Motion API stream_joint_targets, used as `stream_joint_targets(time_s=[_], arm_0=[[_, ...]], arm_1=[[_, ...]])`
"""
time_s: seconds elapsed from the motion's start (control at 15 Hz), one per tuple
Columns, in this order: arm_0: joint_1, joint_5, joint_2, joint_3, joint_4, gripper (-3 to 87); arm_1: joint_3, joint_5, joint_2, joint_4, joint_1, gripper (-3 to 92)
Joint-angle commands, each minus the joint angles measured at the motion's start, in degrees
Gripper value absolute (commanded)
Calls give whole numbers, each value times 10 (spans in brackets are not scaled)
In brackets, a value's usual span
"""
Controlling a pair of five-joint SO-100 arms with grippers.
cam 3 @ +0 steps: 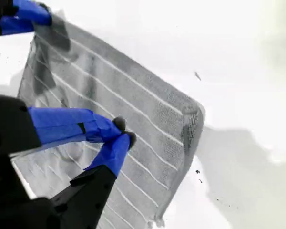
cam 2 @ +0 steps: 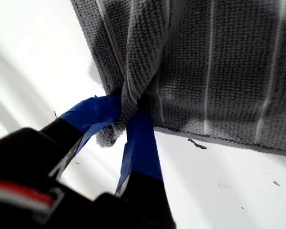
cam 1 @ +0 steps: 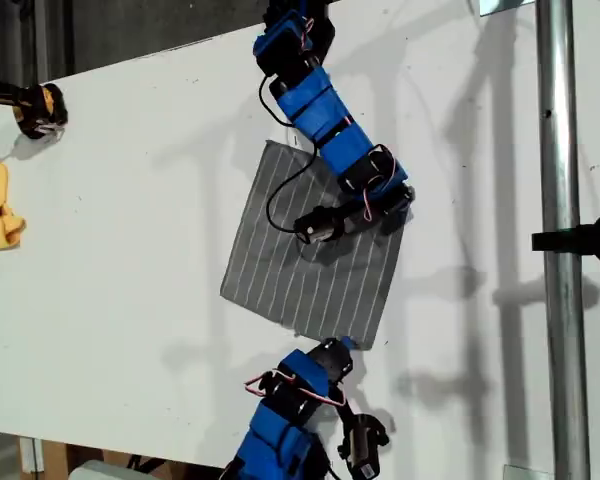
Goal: Grasp corners of a towel and fold twice.
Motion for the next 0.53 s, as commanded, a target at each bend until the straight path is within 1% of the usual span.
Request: stream_joint_targets(time_s=[0.0, 0.07, 0.13, 0.27, 0.47], arm_0=[[8, -17, 4, -36, 24, 64], [11, -20, 10, -36, 32, 214], [16, -19, 11, -38, 40, 247], [18, -14, 11, -36, 56, 283], [12, 7, 2, -19, 63, 300]], arm_1=[[-4, -6, 15, 2, 7, -2], [-4, -6, 15, 2, 7, -2], [-4, -6, 15, 2, 7, -2], [-4, -6, 16, 1, 5, -2], [-4, -7, 18, 1, 4, -2]])
